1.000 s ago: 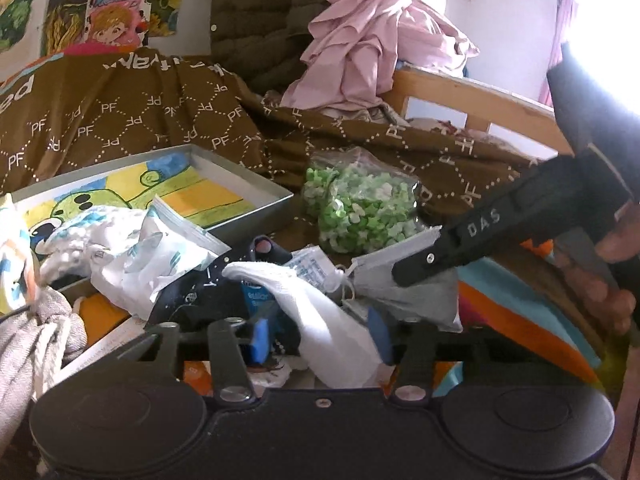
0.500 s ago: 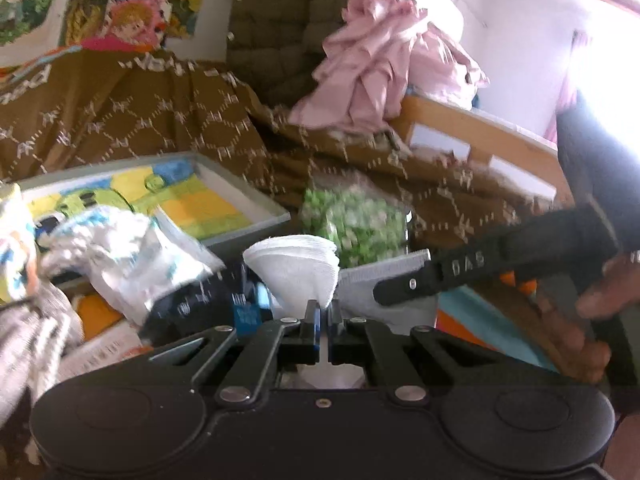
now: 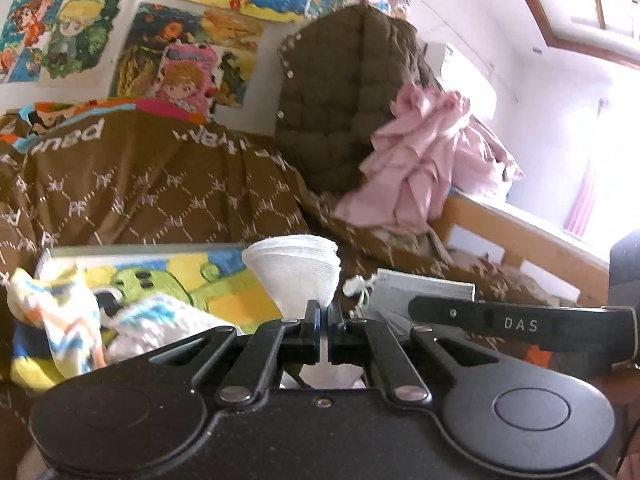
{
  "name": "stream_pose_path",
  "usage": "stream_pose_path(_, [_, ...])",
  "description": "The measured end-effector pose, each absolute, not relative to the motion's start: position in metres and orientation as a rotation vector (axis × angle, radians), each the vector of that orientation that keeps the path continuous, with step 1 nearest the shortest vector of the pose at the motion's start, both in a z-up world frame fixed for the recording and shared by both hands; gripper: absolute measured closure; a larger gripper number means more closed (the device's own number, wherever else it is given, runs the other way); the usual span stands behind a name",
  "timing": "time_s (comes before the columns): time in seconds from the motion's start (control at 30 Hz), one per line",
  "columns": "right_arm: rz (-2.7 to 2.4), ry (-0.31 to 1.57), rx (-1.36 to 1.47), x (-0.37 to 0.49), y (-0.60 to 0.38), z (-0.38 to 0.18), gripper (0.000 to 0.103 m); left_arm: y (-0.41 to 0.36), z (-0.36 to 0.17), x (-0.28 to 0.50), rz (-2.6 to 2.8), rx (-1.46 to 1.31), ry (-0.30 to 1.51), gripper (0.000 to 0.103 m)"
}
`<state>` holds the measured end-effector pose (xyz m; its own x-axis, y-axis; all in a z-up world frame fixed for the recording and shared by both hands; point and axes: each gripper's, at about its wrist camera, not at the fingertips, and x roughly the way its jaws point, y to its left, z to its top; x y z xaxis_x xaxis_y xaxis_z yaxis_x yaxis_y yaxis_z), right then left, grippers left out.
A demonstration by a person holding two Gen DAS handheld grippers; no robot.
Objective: Organize soft objects
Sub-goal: 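Carry both held white items over the painting tray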
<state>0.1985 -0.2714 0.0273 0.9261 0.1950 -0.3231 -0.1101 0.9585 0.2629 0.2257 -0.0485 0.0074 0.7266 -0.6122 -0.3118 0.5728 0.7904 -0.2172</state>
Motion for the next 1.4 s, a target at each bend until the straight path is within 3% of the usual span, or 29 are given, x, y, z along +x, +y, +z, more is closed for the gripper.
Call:
stream_pose_path(0.43, [0.194, 0.361, 0.193, 0.299, -0.230, 0.001, 0.100, 0.003, -0.005, 0.302, -0.511, -0.235, 0.370, 0.101])
stream_pose_path(1.13, [0.150, 0.554, 0.142, 0.329, -0.217, -0.040, 0.096, 0.011, -0.049, 0.335, -0.364, -0.146, 0.567, 0.100])
stream_pose_path(1.27, [0.139, 0.559, 0.142, 0.328, -0.219, -0.036, 0.090, 0.009, -0.047, 0.335, -0.361, -0.147, 0.583, 0.096])
stream_pose_path(1.4, [0.129, 0.563, 0.147, 0.326, -0.222, -0.033, 0.086, 0.005, -0.043, 0.332, -0.346, -0.139, 0.592, 0.086])
